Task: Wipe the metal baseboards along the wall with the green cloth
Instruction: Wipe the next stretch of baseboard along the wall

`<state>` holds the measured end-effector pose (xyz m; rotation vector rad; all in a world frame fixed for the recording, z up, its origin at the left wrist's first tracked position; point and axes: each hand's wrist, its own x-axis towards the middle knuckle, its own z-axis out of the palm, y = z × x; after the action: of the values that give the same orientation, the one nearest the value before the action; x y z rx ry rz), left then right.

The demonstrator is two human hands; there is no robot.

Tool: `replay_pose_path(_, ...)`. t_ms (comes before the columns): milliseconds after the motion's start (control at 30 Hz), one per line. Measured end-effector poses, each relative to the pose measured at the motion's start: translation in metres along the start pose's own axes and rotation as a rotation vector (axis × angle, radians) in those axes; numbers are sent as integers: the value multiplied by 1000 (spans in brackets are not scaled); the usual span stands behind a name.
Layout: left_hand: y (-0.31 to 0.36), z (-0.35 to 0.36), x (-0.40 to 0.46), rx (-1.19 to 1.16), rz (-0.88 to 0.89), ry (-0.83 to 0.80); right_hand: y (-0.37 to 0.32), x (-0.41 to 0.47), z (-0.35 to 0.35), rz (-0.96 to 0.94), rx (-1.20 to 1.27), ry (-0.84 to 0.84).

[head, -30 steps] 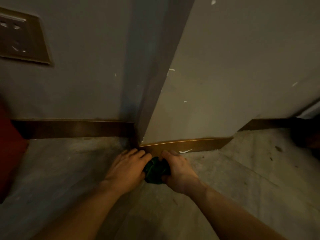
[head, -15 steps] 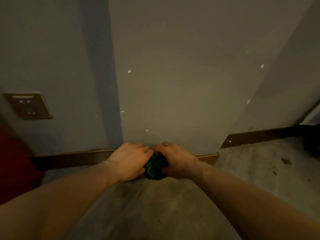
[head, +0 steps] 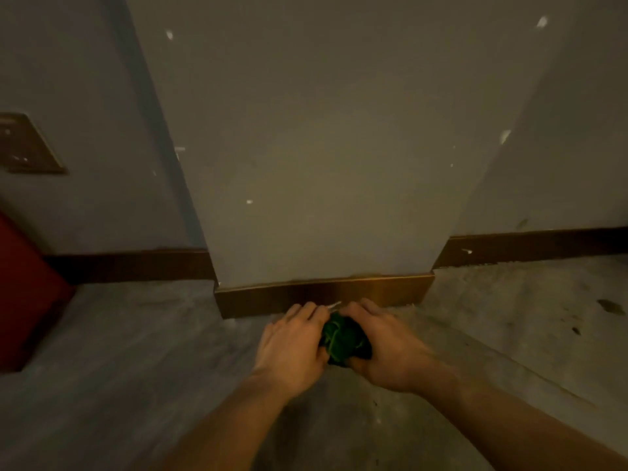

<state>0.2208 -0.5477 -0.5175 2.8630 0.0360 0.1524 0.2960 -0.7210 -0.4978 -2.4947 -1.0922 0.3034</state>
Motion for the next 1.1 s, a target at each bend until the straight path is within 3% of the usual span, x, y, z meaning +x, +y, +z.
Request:
replay_pose_path(367, -25, 78, -18, -114, -101, 136, 34, 1, 67, 53, -13, 160)
replay_pose_path(500, -41, 107, -21, -45, -217, 38, 51, 3, 70, 66, -105, 117)
replay_pose_path(667, -49, 132, -15, 5, -224, -40, 55, 16, 71, -1, -242, 78)
replay_pose_path(1100, -52, 148, -15, -14, -273, -38, 23, 77, 99, -220, -600, -10)
